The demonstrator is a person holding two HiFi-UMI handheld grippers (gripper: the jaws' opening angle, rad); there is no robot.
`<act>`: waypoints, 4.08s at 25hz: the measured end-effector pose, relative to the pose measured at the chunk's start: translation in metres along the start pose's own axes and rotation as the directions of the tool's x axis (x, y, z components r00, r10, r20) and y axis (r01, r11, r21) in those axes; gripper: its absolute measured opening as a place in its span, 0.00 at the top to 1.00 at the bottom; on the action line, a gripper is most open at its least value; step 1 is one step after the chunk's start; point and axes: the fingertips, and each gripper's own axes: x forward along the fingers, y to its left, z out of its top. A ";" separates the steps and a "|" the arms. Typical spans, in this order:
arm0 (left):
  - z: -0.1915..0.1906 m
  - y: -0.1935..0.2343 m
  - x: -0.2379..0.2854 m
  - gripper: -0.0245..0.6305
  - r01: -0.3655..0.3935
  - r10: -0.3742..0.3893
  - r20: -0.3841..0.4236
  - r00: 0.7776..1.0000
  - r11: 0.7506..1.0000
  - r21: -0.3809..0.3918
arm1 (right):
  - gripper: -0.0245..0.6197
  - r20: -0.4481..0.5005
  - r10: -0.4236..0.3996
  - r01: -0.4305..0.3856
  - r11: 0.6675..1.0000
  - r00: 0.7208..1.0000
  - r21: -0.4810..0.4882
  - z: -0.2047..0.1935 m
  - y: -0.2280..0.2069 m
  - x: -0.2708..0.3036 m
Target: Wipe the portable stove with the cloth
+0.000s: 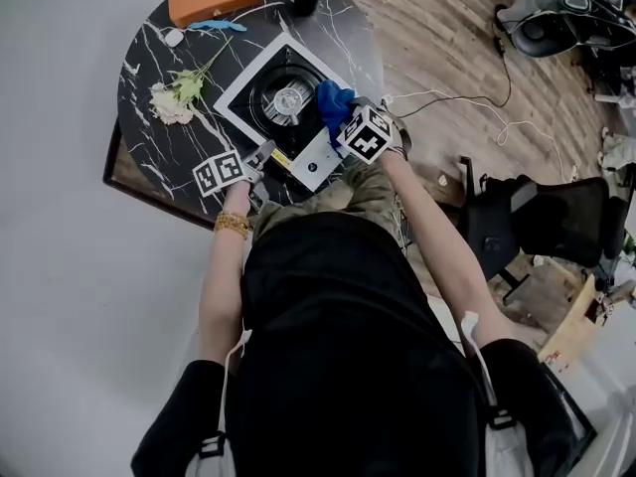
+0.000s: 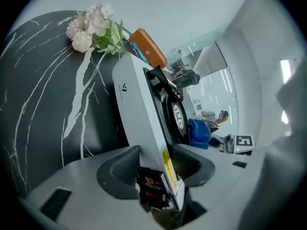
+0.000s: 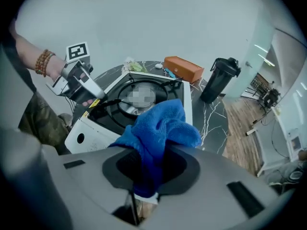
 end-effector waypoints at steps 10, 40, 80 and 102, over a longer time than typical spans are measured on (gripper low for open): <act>-0.002 0.002 0.003 0.63 0.020 -0.020 0.000 1.000 0.998 -0.065 | 0.87 0.011 0.200 -0.194 0.962 0.980 -0.194 0.028 0.100 0.013; -0.005 0.007 0.003 0.60 0.053 -0.053 -0.001 0.999 0.990 -0.128 | 0.87 0.035 -0.076 0.077 0.996 0.997 -0.049 -0.044 0.025 -0.016; -0.010 0.009 0.004 0.59 0.068 -0.074 -0.033 0.997 0.984 -0.163 | 0.86 -0.025 0.223 -0.224 0.967 0.975 -0.124 -0.045 0.117 -0.015; -0.016 -0.130 -0.085 0.59 0.673 -0.673 -0.083 0.735 0.739 -0.030 | 0.86 0.679 0.280 -0.350 0.936 0.679 -0.036 0.090 0.150 -0.111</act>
